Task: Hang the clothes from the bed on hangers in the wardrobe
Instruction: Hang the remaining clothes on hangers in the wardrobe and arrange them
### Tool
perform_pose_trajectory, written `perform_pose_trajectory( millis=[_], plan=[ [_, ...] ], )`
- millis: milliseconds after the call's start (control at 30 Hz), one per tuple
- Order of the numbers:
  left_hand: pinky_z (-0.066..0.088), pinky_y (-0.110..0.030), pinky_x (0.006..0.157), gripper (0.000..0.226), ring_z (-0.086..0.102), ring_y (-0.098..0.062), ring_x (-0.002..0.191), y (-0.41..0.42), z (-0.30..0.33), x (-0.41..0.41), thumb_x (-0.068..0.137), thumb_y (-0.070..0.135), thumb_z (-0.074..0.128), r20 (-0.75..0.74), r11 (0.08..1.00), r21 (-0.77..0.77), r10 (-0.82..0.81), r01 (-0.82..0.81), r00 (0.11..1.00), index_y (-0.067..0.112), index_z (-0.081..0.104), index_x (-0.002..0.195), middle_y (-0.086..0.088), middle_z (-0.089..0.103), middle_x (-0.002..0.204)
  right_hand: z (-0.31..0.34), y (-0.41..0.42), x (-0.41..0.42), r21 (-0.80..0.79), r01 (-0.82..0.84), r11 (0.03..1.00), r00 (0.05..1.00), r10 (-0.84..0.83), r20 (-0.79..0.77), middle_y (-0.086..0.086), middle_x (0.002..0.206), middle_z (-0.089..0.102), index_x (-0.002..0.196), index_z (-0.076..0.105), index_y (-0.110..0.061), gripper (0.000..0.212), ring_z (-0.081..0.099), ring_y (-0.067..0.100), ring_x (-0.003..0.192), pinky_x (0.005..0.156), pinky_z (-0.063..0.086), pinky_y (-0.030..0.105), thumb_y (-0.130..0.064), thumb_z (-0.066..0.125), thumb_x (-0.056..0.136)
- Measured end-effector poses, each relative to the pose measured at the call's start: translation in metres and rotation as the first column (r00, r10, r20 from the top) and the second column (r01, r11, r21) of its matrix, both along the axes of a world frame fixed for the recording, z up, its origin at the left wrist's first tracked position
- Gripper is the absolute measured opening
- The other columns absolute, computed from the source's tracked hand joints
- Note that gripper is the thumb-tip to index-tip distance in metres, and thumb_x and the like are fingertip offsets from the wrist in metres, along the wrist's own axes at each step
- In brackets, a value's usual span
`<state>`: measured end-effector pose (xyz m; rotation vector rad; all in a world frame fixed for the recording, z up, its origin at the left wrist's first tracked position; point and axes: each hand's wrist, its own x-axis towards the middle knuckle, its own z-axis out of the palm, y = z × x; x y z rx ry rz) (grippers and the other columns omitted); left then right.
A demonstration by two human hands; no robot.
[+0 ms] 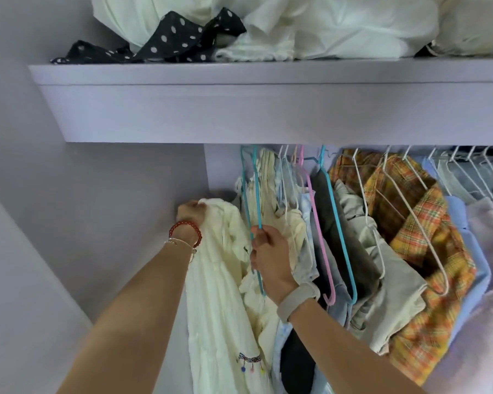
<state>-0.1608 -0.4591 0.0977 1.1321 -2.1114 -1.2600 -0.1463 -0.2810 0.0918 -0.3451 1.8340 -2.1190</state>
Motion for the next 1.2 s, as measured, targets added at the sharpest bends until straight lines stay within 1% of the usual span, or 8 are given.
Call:
perform_pose_trajectory(
  millis=[167, 333, 500, 600, 733, 933, 1067, 1200],
  plan=[
    [0.040, -0.035, 0.090, 0.040, 0.050, -0.032, 0.115, 0.028, -0.018, 0.042, 0.099, 0.012, 0.037, 0.430, 0.995, 0.082, -0.083, 0.053, 0.899, -0.001, 0.034, 0.138, -0.017, 0.046, 0.134, 0.009, 0.001, 0.005, 0.018, -0.049, 0.999, 0.998, 0.049, 0.043, -0.001, 0.060, 0.036, 0.080, 0.051, -0.019, 0.026, 0.034, 0.004, 0.036, 0.039, 0.028, 0.017, -0.008, 0.034, 0.096],
    [0.036, -0.028, 0.070, 0.041, 0.042, -0.020, 0.072, 0.039, -0.001, 0.039, 0.098, 0.016, 0.039, -0.003, 0.921, 0.384, -0.070, 0.066, 0.998, -0.004, 0.042, 0.133, -0.002, 0.046, 0.081, 0.018, -0.002, 0.011, 0.142, -0.146, 0.979, 0.979, 0.163, -0.119, 0.000, 0.059, 0.044, 0.094, 0.055, -0.008, 0.016, 0.046, 0.011, 0.046, 0.055, 0.045, 0.031, -0.017, 0.042, 0.097],
    [0.045, -0.024, 0.075, 0.018, 0.058, -0.012, 0.082, 0.049, 0.043, 0.040, 0.098, 0.021, 0.041, -0.349, 0.893, 0.369, -0.126, 0.259, 0.929, 0.016, 0.054, 0.110, 0.000, 0.062, 0.091, 0.018, 0.003, 0.011, 0.346, -0.080, 0.935, 0.854, 0.244, -0.460, -0.006, 0.054, 0.041, 0.106, 0.059, -0.004, 0.027, 0.039, 0.009, 0.052, 0.064, 0.036, 0.029, -0.023, 0.043, 0.097],
    [0.047, -0.024, 0.083, 0.022, 0.060, -0.016, 0.089, 0.068, 0.067, 0.045, 0.098, 0.022, 0.044, -0.345, 0.884, 0.238, -0.310, 0.402, 0.886, 0.013, 0.051, 0.116, -0.004, 0.062, 0.102, 0.013, 0.009, 0.015, 0.410, -0.034, 0.911, 0.787, 0.278, -0.550, -0.007, 0.057, 0.041, 0.111, 0.058, -0.005, 0.031, 0.040, 0.010, 0.054, 0.063, 0.032, 0.026, -0.026, 0.038, 0.098],
    [0.049, -0.014, 0.056, 0.041, 0.057, -0.011, 0.065, 0.087, 0.070, 0.041, 0.095, 0.008, 0.050, -0.266, 0.900, 0.183, -0.342, 0.396, 0.901, 0.005, 0.038, 0.134, -0.007, 0.056, 0.099, -0.005, 0.030, 0.021, 0.510, 0.040, 0.859, 0.690, 0.346, -0.636, 0.014, 0.073, 0.055, 0.092, 0.065, 0.000, 0.044, 0.054, 0.029, 0.073, 0.070, 0.045, 0.036, -0.034, 0.036, 0.096],
    [0.032, -0.015, 0.034, 0.024, 0.036, -0.002, 0.029, 0.094, 0.055, 0.043, 0.098, 0.005, 0.038, -0.426, 0.912, 0.245, -0.202, 0.328, 0.882, 0.013, 0.049, 0.118, -0.003, 0.042, 0.070, -0.012, 0.079, 0.003, 0.240, 0.572, 0.785, 0.397, -0.009, -0.918, 0.014, 0.104, 0.058, 0.103, 0.064, -0.004, 0.034, 0.046, 0.022, 0.098, 0.084, 0.044, 0.033, -0.020, 0.040, 0.085],
    [0.021, -0.012, 0.032, 0.021, 0.027, -0.004, 0.029, 0.082, 0.048, 0.053, 0.098, 0.007, 0.041, -0.447, 0.886, 0.379, -0.077, 0.266, 0.891, 0.003, 0.057, 0.110, -0.004, 0.037, 0.062, -0.010, 0.085, -0.002, 0.302, 0.723, 0.622, 0.340, 0.061, -0.938, 0.015, 0.115, 0.058, 0.111, 0.061, -0.003, 0.038, 0.046, 0.027, 0.097, 0.078, 0.042, 0.040, -0.017, 0.042, 0.082],
    [0.018, -0.010, 0.029, 0.022, 0.025, -0.001, 0.026, 0.058, 0.060, 0.063, 0.098, 0.008, 0.038, -0.435, 0.838, 0.502, 0.029, 0.215, 0.900, 0.009, 0.058, 0.088, 0.000, 0.036, 0.056, -0.004, 0.079, -0.008, 0.426, 0.750, 0.506, 0.441, 0.098, -0.892, 0.023, 0.115, 0.059, 0.114, 0.058, 0.006, 0.046, 0.057, 0.038, 0.090, 0.073, 0.049, 0.043, -0.012, 0.066, 0.072]
  ],
)
